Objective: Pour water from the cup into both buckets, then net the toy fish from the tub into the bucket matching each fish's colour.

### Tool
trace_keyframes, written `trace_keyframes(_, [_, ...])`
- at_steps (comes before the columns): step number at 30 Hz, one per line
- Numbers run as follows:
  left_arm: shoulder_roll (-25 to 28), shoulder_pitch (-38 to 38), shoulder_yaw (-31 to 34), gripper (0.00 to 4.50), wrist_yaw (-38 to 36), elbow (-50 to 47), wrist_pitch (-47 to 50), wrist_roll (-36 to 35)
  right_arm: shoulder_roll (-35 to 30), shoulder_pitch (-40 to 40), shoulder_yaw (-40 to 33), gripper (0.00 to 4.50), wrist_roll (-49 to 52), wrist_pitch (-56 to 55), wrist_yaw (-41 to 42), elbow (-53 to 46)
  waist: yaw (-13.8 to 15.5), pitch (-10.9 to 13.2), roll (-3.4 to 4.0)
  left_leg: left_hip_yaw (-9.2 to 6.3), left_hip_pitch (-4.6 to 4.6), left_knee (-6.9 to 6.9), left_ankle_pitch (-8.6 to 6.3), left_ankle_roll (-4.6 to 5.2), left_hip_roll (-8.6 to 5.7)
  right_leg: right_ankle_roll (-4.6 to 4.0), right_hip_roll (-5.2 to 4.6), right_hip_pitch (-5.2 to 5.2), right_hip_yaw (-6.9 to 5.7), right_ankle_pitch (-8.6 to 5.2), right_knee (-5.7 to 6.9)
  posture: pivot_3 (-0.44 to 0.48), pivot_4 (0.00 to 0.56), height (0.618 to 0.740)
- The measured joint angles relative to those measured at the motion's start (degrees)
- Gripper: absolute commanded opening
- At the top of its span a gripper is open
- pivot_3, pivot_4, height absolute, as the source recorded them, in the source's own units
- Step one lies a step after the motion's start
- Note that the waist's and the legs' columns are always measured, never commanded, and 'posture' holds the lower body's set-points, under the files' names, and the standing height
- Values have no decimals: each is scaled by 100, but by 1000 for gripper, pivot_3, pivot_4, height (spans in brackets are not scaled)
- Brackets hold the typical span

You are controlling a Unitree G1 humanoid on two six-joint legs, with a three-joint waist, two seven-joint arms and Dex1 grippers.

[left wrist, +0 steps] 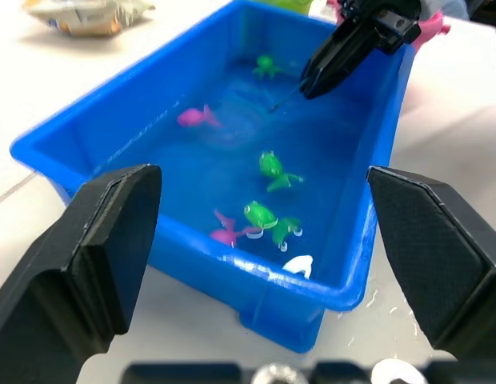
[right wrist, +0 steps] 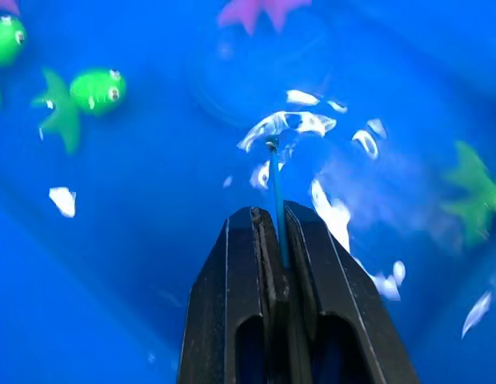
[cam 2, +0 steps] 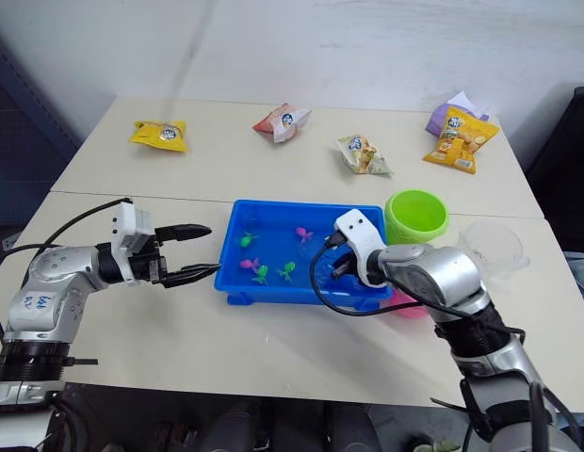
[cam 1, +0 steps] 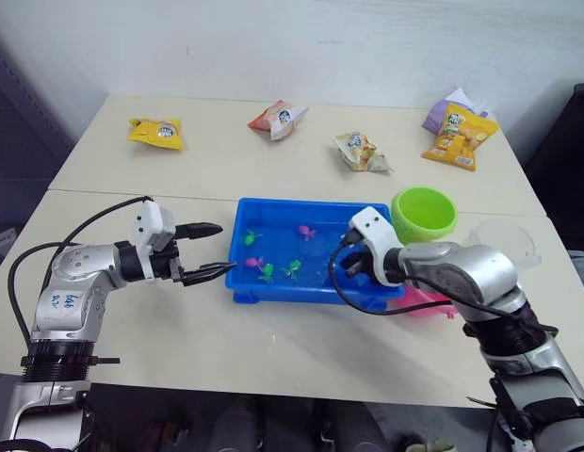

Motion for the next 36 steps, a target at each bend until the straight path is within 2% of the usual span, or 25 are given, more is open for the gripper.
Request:
trace_keyframes(9, [26,4,0,4411,-4,54,27,5,307,252,-225,0,-218,-442,272,-83,1,0,0,0,-2,-1,0,0,0,0,0,-1,1,0,1,0,150,738])
trace_keyframes(15, [21,-7,-1,4411,-103,66,5,-12,-67,798,-360,0,-215,-889,776,-903,5,0,0,0,-2,-2,-1,1,0,0,0,-1,1,0,-2,0,150,738])
trace_keyframes(25, [-161,-254,-117,4411,-300,124,-134,-28,-661,1737,-1191,0,-15,-1242,1291,-1884,5,0,0,1,1,-1,-1,1,-1,1,1,2,3,0,-2,0,150,738])
trace_keyframes(28, [-196,-335,-160,4411,-371,194,-180,-28,-808,1991,-1541,0,134,-1242,1350,-2181,5,0,0,0,2,-4,1,-1,1,0,4,1,3,0,-2,0,150,738])
trace_keyframes(36, [-526,-721,-448,4411,-776,675,-455,-21,-1136,3466,-3434,0,752,-1853,1900,-3227,125,-1,-2,1,3,7,-3,6,-2,8,7,14,4,4,-13,0,150,738])
